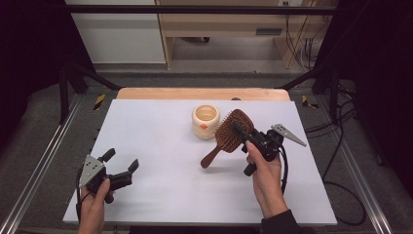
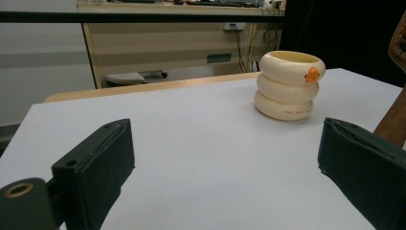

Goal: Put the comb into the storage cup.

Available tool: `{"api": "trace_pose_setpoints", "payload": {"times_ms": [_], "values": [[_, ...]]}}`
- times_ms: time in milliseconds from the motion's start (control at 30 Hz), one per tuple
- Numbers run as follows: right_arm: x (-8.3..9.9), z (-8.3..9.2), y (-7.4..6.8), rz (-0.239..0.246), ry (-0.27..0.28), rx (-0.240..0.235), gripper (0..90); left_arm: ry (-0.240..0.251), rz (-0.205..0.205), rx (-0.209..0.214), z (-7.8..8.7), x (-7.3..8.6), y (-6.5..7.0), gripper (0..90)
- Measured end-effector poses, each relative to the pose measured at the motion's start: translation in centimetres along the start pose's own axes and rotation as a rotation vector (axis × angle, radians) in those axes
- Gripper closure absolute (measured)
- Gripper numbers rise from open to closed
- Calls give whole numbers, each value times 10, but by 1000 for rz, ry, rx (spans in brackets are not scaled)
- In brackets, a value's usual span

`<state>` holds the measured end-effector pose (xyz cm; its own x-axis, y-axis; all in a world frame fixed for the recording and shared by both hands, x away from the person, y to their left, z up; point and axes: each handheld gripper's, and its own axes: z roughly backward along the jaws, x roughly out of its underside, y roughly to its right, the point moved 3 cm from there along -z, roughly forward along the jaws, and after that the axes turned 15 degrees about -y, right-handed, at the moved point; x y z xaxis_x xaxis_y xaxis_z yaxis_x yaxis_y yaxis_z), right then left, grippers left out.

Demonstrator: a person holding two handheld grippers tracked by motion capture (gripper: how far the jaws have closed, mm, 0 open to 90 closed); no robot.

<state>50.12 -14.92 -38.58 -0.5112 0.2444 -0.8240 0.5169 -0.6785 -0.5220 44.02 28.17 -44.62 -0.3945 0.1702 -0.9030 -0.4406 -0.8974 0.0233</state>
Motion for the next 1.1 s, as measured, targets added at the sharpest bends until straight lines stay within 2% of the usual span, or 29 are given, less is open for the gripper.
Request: {"api": "trace_pose_setpoints", "payload": {"times_ms": [400,1100], "values": [[-22,-7,-5,33,-9,25,522,-7,11,-6,-3,2,-2,53],[-58,-25,-25,82,-9,22,522,-2,15,-10,-4,4,-3,52]]}}
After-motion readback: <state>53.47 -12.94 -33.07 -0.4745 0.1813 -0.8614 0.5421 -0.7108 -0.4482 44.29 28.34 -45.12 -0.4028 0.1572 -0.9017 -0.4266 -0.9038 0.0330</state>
